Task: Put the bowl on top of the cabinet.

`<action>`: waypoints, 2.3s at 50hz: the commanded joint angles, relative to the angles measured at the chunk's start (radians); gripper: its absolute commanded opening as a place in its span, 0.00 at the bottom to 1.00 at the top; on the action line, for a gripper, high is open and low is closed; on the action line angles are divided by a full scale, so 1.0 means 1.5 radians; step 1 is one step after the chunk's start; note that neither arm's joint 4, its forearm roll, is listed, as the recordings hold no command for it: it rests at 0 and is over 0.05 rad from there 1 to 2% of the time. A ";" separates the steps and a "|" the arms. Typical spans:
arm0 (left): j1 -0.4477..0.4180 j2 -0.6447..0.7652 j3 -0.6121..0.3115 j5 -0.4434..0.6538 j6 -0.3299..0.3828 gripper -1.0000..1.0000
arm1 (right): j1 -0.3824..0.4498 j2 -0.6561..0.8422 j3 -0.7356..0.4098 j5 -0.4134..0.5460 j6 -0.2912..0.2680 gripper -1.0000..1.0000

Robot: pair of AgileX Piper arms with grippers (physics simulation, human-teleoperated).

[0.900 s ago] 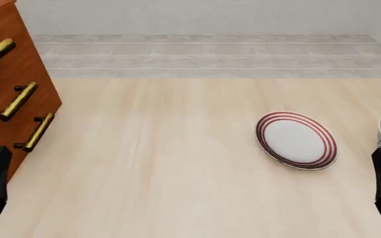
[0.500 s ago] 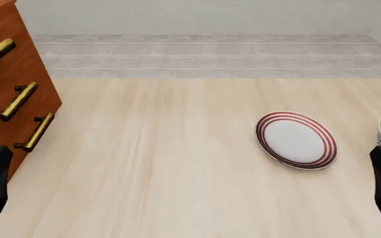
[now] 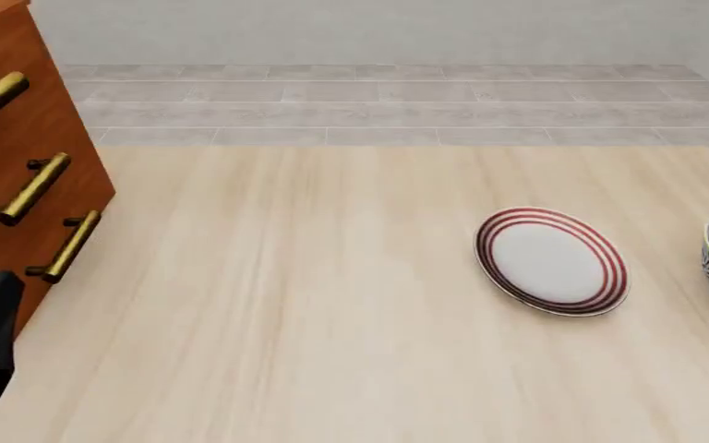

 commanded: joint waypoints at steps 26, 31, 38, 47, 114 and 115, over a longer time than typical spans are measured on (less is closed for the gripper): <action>-0.008 0.004 0.002 -0.001 -0.002 1.00 | -0.128 0.173 -0.204 0.131 0.011 1.00; -0.008 0.007 0.003 -0.002 -0.001 1.00 | -0.146 0.196 -0.210 0.136 -0.010 1.00; -0.011 0.012 0.004 -0.003 -0.003 1.00 | -0.168 0.228 -0.232 0.144 -0.009 1.00; -0.010 0.015 0.003 -0.007 -0.005 1.00 | -0.187 0.262 -0.261 0.157 -0.025 1.00; -0.009 0.013 0.004 -0.002 -0.005 1.00 | -0.330 0.517 -0.343 0.181 -0.010 1.00; -0.009 0.013 0.004 -0.002 -0.006 1.00 | -0.346 0.517 -0.343 0.174 -0.010 1.00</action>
